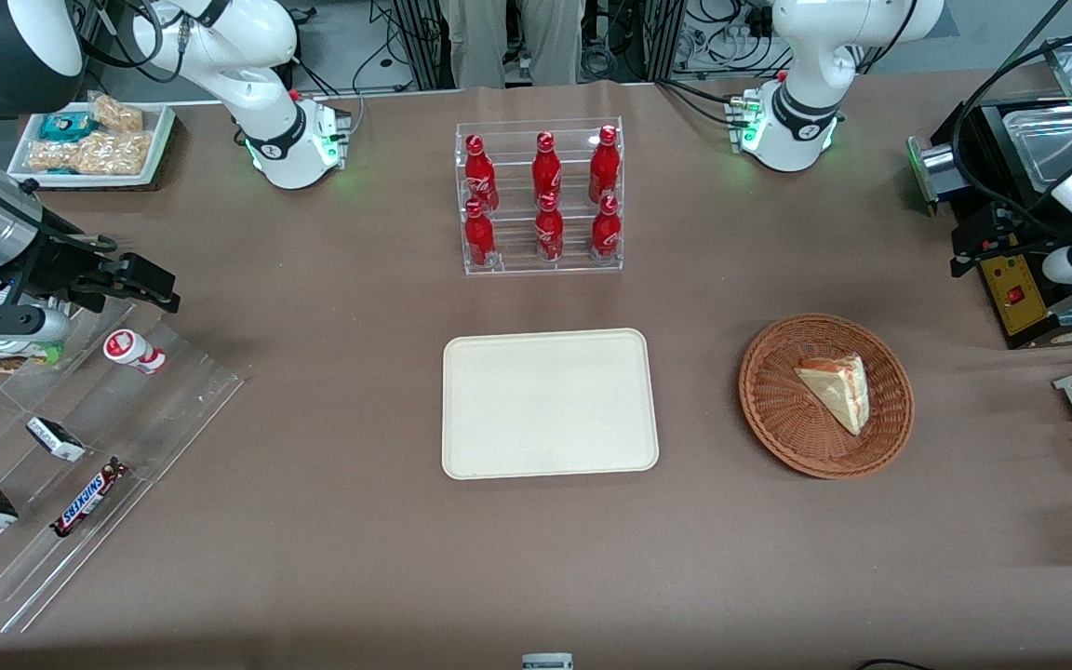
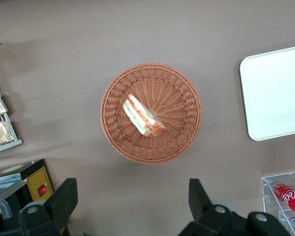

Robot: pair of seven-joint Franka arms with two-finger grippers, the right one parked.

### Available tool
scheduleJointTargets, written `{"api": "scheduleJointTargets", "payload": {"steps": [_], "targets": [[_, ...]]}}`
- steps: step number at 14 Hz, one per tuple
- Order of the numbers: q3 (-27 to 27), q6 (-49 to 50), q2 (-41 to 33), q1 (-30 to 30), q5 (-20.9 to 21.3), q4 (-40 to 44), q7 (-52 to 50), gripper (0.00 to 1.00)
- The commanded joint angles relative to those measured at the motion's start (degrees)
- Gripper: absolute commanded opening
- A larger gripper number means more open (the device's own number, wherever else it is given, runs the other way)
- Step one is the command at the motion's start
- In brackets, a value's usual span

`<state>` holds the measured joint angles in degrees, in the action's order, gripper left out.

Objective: Place sandwich from basket to tray
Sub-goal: 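Move the left gripper over the wicker basket toward the sandwich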

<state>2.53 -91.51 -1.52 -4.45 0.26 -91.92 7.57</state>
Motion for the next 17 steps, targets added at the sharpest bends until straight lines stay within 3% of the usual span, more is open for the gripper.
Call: {"api": "scheduleJointTargets", "payload": {"steps": [1,8,10,13,17], "targets": [[-0.51,2.82,0.9,0.4,0.0,1.93,1.04,1.0],[-0.42,5.38,1.17,0.23,0.09,0.26,-2.2,1.0],[-0.42,2.32,1.34,0.23,0.09,-4.29,-2.56,1.0],[-0.42,-9.08,0.99,0.23,0.0,-15.61,-2.73,1.0],[-0.42,-33.49,1.43,0.23,0.09,-33.8,-8.89,1.0]]}}
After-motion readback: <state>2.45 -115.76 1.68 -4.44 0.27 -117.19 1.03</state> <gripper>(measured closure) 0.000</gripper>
